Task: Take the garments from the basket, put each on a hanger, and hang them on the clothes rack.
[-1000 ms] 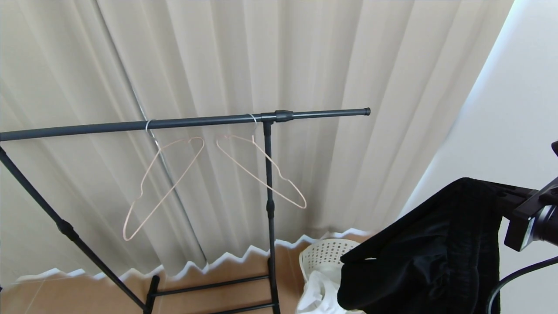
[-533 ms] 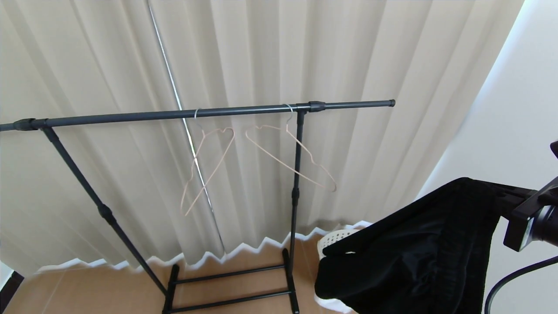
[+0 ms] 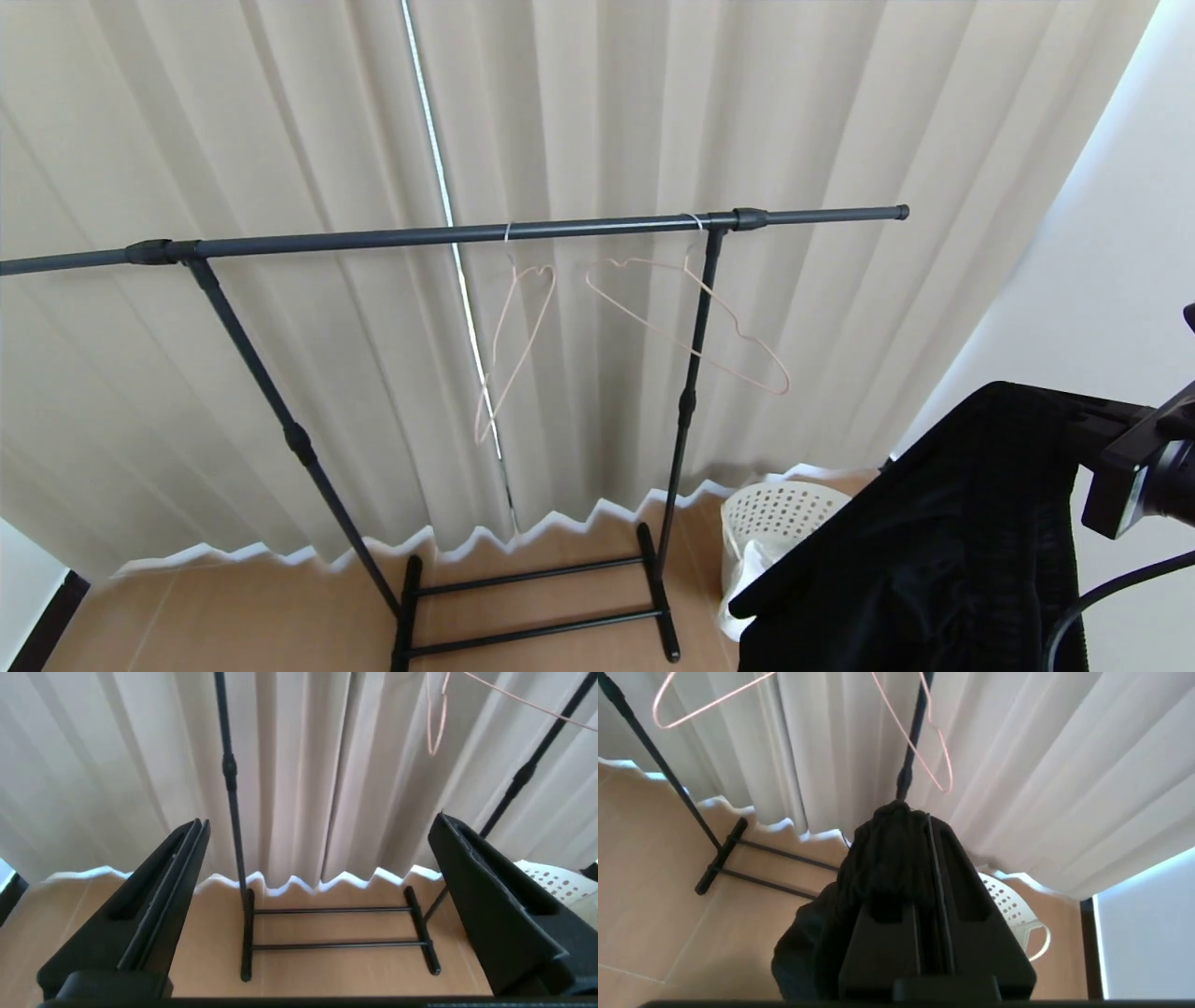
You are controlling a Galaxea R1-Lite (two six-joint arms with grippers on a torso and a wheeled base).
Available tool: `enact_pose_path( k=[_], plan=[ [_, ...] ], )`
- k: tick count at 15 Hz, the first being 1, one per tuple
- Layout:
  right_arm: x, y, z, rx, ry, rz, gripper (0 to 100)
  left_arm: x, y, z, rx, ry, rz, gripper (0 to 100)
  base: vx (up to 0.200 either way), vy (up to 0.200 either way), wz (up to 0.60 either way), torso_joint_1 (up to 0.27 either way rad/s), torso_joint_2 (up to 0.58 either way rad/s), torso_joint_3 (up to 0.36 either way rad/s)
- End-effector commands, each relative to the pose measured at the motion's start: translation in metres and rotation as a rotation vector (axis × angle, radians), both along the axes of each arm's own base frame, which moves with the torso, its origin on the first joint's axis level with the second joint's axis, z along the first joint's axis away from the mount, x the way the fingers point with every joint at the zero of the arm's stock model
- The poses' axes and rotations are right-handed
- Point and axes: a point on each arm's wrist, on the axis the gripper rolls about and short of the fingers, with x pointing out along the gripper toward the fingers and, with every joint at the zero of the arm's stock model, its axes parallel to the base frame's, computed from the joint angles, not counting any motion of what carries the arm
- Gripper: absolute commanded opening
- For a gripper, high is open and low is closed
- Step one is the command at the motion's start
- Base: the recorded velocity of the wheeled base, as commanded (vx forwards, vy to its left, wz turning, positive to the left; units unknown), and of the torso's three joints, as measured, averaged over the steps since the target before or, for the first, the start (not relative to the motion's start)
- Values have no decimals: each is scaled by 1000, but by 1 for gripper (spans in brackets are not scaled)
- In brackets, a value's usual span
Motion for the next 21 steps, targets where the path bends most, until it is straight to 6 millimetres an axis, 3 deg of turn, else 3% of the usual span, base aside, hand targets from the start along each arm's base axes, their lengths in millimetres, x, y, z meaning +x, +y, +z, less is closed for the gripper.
enact_pose_path(
  k=[1,6,21],
  plan=[
    [0,0,0,-1,-1,1,0,0,0,0,0,1,1,100,0,200,0,2,-2,2],
    [-1,0,1,-6,-8,1,0,0,0,0,-2,1,1,100,0,200,0,0,5,1],
    [-3,-1,-5,-49,-2,11,0,0,0,0,1,0,1,100,0,0,40,0,0,0]
  ],
)
